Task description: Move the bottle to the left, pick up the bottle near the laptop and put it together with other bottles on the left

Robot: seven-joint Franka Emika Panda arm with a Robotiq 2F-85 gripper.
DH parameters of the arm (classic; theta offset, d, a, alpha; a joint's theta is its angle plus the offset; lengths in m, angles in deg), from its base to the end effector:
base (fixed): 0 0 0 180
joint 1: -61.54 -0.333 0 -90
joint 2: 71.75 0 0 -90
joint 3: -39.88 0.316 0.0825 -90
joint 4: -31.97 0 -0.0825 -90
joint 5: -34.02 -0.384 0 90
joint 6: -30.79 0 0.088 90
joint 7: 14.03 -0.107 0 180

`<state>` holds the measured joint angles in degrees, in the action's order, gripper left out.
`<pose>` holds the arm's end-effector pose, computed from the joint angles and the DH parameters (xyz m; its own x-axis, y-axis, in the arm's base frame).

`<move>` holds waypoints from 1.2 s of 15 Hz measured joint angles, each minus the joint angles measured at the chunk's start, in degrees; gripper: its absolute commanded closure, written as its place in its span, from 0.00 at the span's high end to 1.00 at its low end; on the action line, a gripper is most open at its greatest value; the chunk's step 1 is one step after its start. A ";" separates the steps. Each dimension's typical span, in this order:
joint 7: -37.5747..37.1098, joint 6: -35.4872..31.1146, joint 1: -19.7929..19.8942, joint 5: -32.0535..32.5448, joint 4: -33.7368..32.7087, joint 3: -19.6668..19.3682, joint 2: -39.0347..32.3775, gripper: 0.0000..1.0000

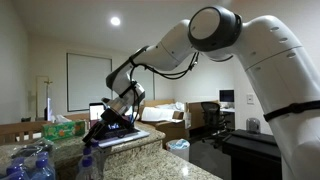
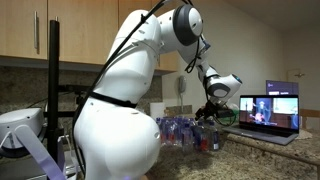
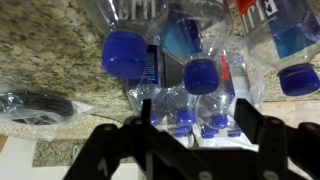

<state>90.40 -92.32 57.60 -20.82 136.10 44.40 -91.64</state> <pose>0.6343 0.1248 0.3634 0.1305 0.6752 0.7260 0.9881 -0.1488 -0.0393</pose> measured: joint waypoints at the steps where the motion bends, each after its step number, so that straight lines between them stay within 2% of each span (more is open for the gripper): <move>1: 0.00 0.02 0.03 0.40 -0.06 0.00 0.05 1.00; 4: -0.27 0.03 0.05 3.10 0.95 -0.03 1.04 1.00; 6: -2.84 0.02 0.06 7.32 3.92 -0.29 3.35 1.00; 14: -24.93 0.02 1.05 33.51 25.97 -3.04 23.34 1.00; 18: -36.31 1.31 2.01 47.75 30.67 -4.00 27.40 1.00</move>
<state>54.09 -91.01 59.61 26.94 166.78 40.40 -64.24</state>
